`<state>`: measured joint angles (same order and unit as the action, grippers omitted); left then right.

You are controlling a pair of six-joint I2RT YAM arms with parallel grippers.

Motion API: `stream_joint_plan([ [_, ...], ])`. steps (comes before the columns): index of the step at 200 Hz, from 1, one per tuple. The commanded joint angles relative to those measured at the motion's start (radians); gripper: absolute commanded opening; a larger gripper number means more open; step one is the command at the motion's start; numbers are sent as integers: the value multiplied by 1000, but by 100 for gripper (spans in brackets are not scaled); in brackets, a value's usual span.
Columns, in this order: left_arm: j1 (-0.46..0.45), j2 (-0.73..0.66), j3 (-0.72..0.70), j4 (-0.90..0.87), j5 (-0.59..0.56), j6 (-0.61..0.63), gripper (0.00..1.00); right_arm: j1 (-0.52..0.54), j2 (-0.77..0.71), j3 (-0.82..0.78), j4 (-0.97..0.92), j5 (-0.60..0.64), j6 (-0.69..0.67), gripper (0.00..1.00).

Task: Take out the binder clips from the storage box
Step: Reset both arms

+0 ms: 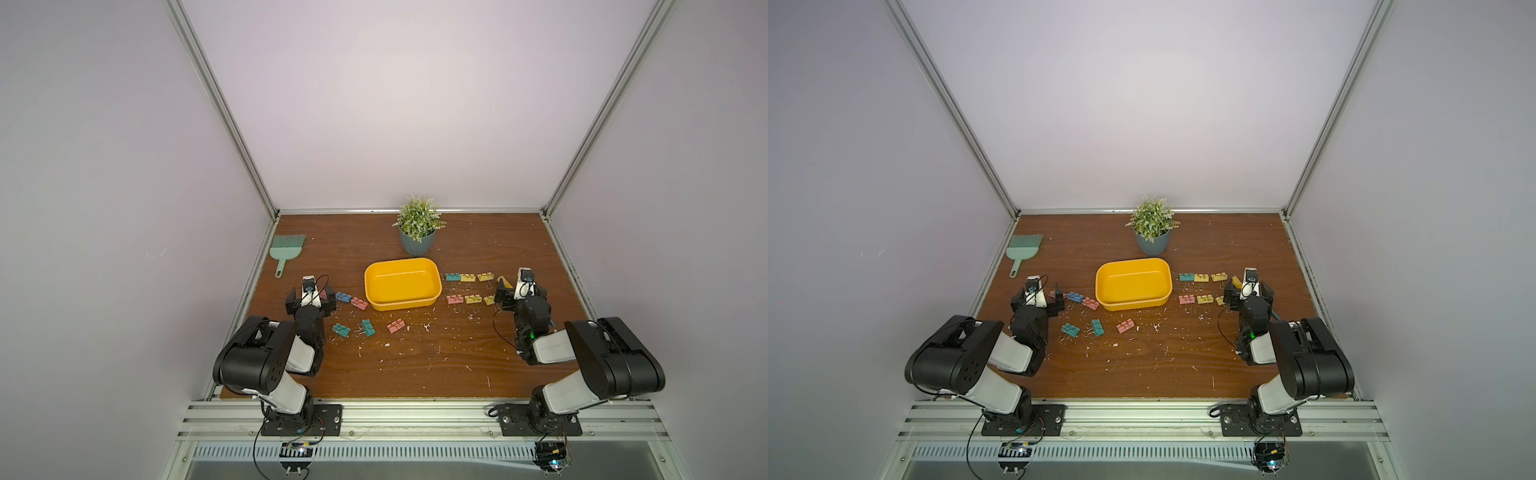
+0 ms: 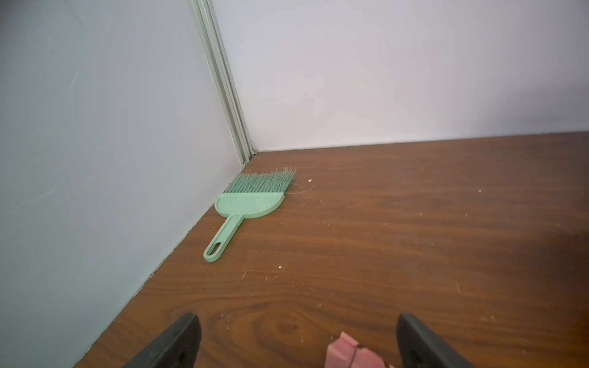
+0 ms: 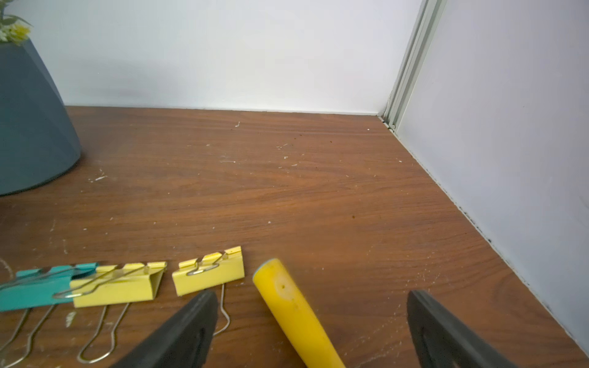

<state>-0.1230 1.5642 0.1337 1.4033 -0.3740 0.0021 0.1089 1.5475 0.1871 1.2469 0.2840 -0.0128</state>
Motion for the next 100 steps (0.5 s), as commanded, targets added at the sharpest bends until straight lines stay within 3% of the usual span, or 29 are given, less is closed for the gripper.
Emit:
stream_joint_plan([
  [1,26,-4,41,-2,-19,-41,100,-5,-29,29,33,8,12,99],
  [100,26,1,40,10,-21,-38,100,-7,-22,26,51,29,23,99],
])
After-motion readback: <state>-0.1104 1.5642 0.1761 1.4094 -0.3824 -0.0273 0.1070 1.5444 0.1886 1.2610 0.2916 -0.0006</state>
